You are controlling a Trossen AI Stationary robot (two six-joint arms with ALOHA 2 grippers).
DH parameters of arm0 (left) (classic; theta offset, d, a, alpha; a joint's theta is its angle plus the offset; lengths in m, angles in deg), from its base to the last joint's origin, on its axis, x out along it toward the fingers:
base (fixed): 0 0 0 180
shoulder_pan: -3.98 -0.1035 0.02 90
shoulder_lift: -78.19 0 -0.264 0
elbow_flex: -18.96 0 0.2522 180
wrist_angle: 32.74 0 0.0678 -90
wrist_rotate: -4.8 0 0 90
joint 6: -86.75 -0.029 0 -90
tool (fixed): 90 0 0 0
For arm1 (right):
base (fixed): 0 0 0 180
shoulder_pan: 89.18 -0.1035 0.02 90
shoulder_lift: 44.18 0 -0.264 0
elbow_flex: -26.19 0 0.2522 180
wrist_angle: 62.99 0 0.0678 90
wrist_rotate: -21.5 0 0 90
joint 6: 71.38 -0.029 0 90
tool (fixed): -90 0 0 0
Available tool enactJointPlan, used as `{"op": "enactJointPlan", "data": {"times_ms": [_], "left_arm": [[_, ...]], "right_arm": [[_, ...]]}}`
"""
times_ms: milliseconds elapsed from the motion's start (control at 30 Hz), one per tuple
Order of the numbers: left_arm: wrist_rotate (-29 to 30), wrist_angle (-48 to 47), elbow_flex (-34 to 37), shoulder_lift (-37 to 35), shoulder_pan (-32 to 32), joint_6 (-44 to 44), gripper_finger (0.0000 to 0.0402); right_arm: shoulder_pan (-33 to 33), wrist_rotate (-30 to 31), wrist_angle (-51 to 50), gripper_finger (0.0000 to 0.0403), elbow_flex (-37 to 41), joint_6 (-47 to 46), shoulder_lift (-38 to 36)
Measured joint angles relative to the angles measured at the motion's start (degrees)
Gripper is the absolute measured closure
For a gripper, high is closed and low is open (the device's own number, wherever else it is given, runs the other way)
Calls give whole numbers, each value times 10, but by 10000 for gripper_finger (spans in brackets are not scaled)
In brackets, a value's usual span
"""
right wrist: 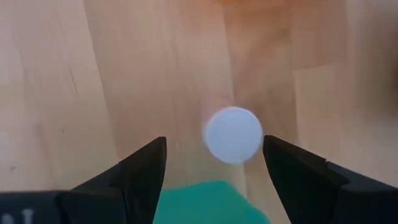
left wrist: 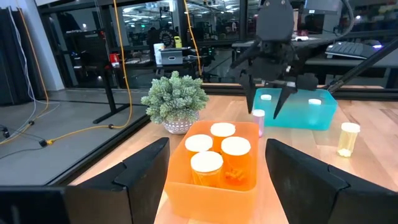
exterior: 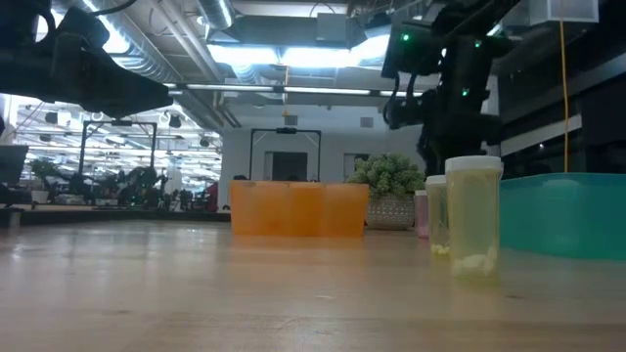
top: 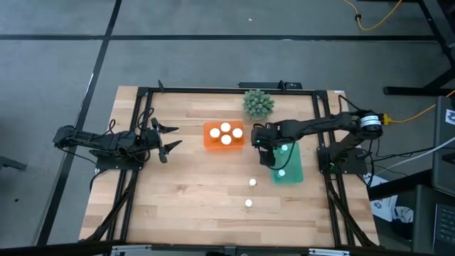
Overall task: Pick and place medicine bottles into bin by pill shape (circle, oval)
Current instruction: Put the pink pill bottle into the blue bin
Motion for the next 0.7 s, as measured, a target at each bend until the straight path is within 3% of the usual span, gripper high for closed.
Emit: {"op": "enactJointPlan", "data": {"times_ms": [267,700], "left_arm": [[0,0,0,0,0,0,145],[0,0,0,0,0,0,145]], "right_arm": [[1,0,65,142,0,14,23],[5,18,36,226,0,10,23]]}}
